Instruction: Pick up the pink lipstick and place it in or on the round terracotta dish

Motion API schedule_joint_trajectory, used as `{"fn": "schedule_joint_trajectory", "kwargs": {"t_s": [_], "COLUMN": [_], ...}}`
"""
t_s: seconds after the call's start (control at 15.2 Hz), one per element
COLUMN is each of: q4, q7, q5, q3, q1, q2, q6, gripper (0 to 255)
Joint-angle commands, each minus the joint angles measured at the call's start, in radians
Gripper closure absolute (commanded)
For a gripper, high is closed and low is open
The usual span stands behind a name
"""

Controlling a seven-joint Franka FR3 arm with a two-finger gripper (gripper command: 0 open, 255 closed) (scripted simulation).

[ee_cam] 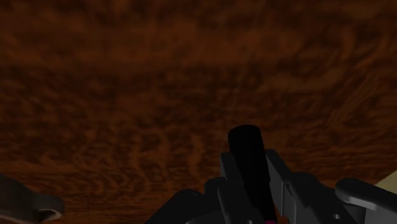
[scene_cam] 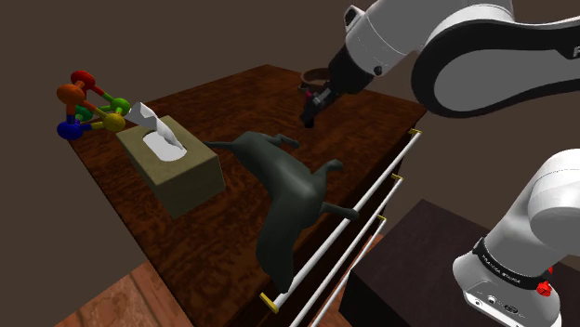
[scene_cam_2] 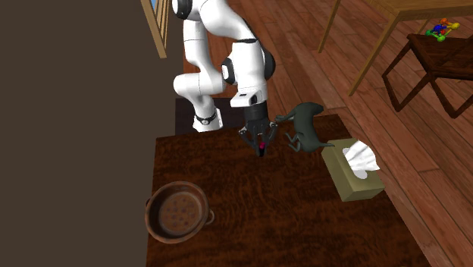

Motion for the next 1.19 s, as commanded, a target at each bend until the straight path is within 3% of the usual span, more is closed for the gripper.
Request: {"fn": "schedule_joint_trajectory", "kwargs": {"t_s": [0.0, 0.92, 1.12], "q4": [0.020, 0.197, 0.195], "q7": [-0.003, -0.013, -0.087], "q5": [-0.002, -0.024, -0.026], "q3": [-0.007, -0.044, -0.109], "q1": [-0.001, -0.015, -0.025], "q2": [-0.005, -0.012, 0.019], "q6": [-0.026, -0.209, -0.185], "gripper": [255, 255, 255]}}
